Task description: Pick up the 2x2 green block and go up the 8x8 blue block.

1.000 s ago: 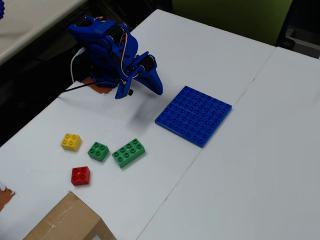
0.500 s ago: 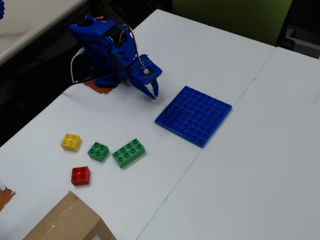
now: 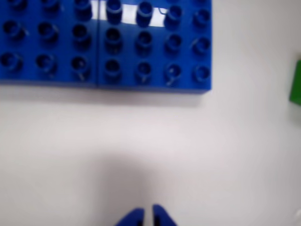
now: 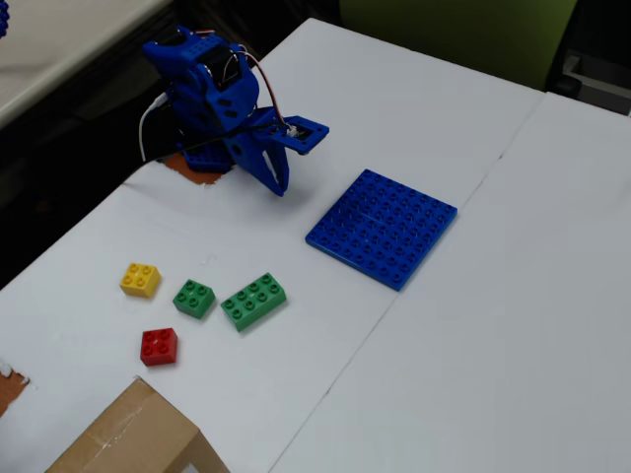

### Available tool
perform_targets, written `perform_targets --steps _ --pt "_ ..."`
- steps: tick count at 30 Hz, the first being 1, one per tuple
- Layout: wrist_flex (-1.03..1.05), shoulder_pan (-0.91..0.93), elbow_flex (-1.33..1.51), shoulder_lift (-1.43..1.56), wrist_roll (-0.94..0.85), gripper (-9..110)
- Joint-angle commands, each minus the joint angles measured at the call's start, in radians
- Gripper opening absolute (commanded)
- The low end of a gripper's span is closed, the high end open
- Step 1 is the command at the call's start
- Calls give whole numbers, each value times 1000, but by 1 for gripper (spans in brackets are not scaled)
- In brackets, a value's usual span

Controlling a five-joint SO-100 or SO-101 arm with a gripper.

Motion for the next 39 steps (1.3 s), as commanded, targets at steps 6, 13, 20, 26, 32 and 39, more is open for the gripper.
perform_targets --steps 6,13,20,26,32,39 --pt "247 43 -537 -466 60 16" --pt "296 279 -891 -930 -150 26" --pt "156 666 -1023 -1236 -844 27" --pt "150 742 -1331 -1552 -963 28" --pt "166 742 -1551 -1753 -862 27" --pt "155 746 -1752 -1956 -821 27"
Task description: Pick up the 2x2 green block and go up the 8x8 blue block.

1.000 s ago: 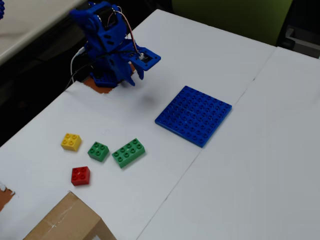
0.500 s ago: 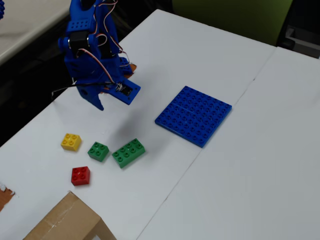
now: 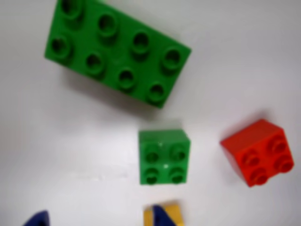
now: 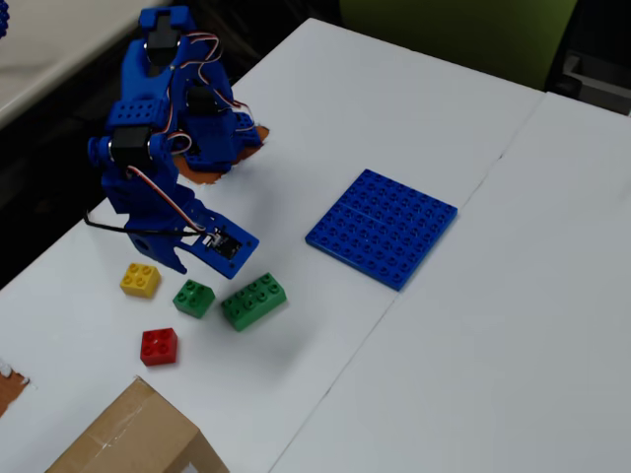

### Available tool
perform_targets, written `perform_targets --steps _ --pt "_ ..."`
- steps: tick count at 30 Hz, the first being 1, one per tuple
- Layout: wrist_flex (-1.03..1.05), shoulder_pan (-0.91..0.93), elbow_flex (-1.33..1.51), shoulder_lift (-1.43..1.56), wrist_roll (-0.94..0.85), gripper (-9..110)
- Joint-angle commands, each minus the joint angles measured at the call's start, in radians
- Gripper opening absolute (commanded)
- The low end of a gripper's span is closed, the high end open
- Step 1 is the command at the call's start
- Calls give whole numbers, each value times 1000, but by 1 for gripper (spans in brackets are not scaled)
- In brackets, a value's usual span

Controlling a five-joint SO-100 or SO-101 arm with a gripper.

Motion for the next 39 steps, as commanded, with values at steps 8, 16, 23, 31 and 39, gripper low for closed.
perform_targets --steps 8,16,23,31,39 --pt "-51 35 -272 -183 -146 28" --pt "-58 67 -330 -250 -189 28" --pt "-52 46 -328 -307 -140 28" --pt "-26 3 -305 -314 -91 29" --pt "-23 8 -304 -336 -97 28"
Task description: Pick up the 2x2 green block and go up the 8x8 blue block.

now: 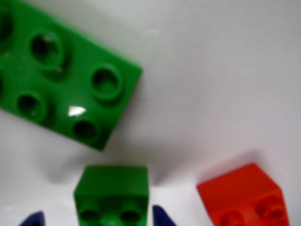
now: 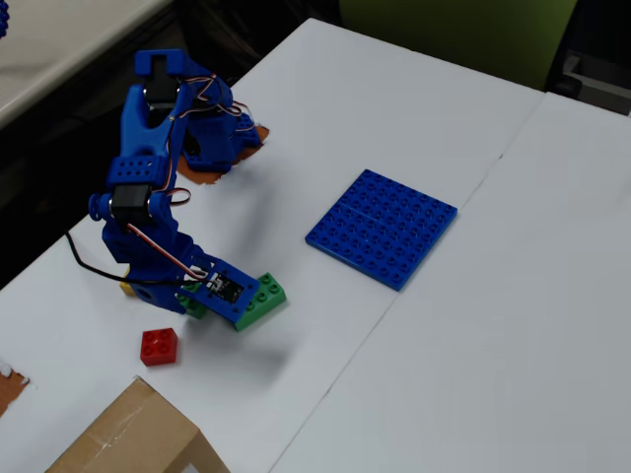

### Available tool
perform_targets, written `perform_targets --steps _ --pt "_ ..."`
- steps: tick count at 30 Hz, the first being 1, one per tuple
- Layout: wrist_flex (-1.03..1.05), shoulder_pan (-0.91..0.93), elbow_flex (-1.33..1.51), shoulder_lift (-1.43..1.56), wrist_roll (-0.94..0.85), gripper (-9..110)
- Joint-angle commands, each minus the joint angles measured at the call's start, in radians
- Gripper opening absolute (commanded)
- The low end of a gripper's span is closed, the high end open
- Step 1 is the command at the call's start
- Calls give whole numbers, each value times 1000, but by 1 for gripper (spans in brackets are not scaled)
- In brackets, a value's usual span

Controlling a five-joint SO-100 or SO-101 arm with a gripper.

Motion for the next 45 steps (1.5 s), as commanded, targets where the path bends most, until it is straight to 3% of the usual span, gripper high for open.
perform_targets --steps 1,5,14,21,33,45 --pt "6 -11 -18 3 2 28" --pt "8 -5 -11 -8 15 25" --pt "0 -15 40 21 64 4" --pt "-2 -38 97 97 86 0" --pt "342 -175 74 402 250 0" --pt "405 -588 69 600 894 0"
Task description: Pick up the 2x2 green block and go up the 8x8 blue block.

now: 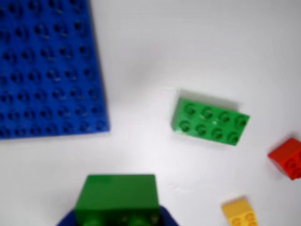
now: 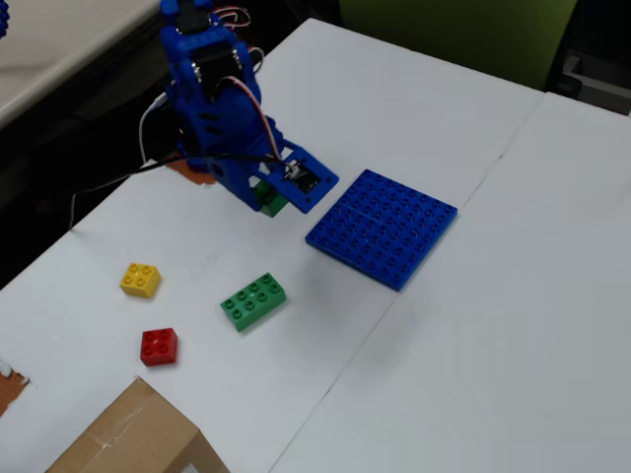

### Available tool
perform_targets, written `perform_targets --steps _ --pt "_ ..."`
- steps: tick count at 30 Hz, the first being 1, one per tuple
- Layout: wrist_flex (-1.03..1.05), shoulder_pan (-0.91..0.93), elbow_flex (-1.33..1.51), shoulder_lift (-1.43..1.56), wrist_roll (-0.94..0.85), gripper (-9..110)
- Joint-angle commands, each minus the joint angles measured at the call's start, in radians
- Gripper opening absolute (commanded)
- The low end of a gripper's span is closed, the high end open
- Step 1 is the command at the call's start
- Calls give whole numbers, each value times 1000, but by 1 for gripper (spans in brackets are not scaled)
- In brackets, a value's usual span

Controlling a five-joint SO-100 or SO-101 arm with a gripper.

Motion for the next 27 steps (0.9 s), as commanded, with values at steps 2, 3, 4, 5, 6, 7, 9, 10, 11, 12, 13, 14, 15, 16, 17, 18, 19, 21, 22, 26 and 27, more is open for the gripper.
perform_targets --steps 2,3,4,5,6,7,9,10,11,12,13,14,15,16,17,18,19,21,22,26,27 --pt "38 -152 -38 95 204 0" --pt "40 -183 -43 107 225 0" --pt "40 -213 -48 117 245 0" --pt "40 -245 -58 121 267 0" --pt "40 -275 -77 123 282 0" --pt "40 -302 -101 123 301 0" --pt "43 -354 -167 100 345 0" --pt "43 -379 -193 87 360 0" --pt "44 -402 -227 69 379 0" --pt "44 -422 -259 51 394 0" --pt "44 -437 -287 31 400 0" --pt "44 -449 -313 11 405 0" --pt "44 -460 -334 -9 408 0" --pt "44 -468 -353 -26 407 0" --pt "44 -476 -370 -43 400 0" --pt "44 -483 -390 -61 400 0" --pt "44 -489 -407 -77 397 0" --pt "44 -503 -440 -109 391 0" --pt "44 -509 -457 -126 387 0" --pt "44 -520 -488 -172 360 0" --pt "44 -522 -488 -178 354 0"
